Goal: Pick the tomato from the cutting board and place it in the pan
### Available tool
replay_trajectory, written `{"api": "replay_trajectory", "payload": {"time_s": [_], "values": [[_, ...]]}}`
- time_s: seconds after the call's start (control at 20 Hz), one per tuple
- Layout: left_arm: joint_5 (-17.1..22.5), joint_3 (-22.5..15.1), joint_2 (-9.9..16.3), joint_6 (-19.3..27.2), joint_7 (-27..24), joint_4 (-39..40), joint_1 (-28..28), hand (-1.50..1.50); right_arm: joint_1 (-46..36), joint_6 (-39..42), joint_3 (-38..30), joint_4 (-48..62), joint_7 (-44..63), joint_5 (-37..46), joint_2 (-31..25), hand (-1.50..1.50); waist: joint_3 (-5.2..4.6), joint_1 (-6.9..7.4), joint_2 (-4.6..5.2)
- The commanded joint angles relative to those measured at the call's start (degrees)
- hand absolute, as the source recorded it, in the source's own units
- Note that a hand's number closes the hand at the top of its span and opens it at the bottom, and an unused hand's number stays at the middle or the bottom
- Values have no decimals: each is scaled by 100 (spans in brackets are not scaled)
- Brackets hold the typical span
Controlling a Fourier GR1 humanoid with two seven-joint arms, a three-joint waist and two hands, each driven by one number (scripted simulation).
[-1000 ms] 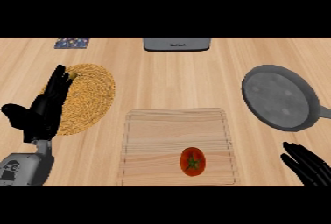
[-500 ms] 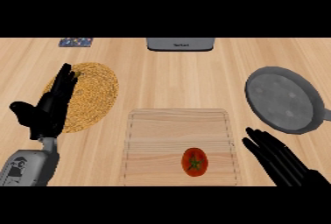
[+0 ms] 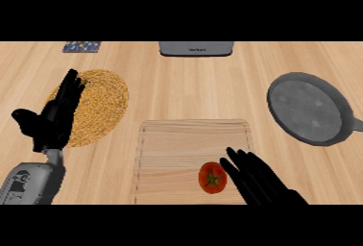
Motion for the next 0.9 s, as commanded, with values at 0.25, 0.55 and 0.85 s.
{"api": "replay_trajectory", "payload": {"time_s": [0.25, 0.55, 0.85], "values": [[114, 251, 88, -334, -28, -95, 135, 0, -24, -70, 219, 489, 471, 1316, 383, -150, 12, 16, 14], [-137, 228, -90, -303, 43, -287, 296, 0, -282, 683, 153, 908, 493, 1227, 1027, -150, 11, 40, 19], [-320, 212, -158, -230, 214, -491, 269, 0, 94, 685, 512, 1116, 347, 1495, 1273, -150, 12, 37, 6]]}}
